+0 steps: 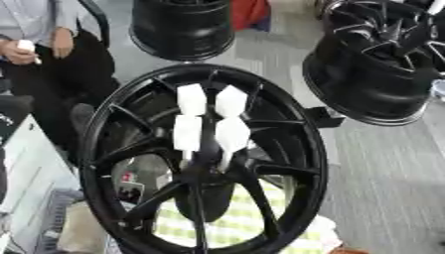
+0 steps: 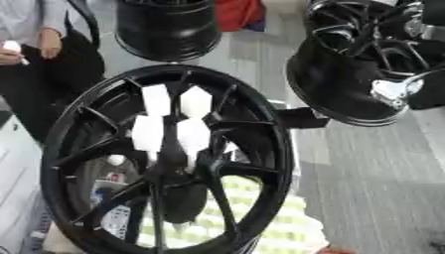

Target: Pull the pin out of the wheel hub.

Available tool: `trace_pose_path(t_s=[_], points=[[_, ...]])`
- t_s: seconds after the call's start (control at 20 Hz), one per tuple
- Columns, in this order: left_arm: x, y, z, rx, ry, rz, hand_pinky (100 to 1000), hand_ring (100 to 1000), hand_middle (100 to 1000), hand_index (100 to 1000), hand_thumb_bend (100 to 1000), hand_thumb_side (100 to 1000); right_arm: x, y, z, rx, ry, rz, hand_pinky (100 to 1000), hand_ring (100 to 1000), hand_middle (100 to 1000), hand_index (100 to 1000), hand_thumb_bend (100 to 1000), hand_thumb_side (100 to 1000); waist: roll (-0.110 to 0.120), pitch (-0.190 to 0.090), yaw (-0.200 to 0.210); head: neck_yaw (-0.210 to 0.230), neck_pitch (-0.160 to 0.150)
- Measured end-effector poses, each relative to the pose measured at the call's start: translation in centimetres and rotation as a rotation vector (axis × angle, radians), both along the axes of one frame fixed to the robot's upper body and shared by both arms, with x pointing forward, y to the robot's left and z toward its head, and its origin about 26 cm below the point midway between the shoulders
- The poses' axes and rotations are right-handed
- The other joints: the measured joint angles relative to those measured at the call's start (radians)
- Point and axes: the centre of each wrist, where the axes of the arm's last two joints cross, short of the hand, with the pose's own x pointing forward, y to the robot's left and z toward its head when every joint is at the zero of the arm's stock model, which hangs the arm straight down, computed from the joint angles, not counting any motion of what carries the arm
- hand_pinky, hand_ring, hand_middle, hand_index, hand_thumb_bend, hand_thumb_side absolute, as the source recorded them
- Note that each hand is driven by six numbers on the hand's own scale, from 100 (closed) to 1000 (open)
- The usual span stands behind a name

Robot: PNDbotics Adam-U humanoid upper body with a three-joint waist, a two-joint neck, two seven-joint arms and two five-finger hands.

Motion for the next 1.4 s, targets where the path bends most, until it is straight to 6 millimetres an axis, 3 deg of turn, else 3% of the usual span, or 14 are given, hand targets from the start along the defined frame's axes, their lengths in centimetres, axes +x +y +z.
trace_pose_path(t_s=[0.55, 1.1, 1.4], points=[[0.1, -0.2, 0.1, 0.007, 0.0, -0.013, 785, 729, 556, 792, 100, 776, 0.2, 5.4, 2.9, -0.118, 0.064, 0.113, 979, 853, 768, 812, 100, 663, -0.009, 0.012, 0.006, -0.018, -0.009], [0.4, -0.3, 0.6, 0.014, -0.016, -0.023, 785, 730, 556, 792, 100, 777, 0.3, 9.9, 2.9, -0.199, 0.008, 0.203, 986, 861, 776, 818, 100, 631, -0.014, 0.044, 0.024, -0.036, -0.025], [0.8, -0.6, 1.1, 0.017, -0.035, -0.039, 786, 731, 555, 792, 100, 781, 0.2, 11.4, 2.8, -0.215, -0.028, 0.233, 985, 873, 788, 830, 135, 543, -0.026, 0.075, 0.042, -0.042, -0.047]])
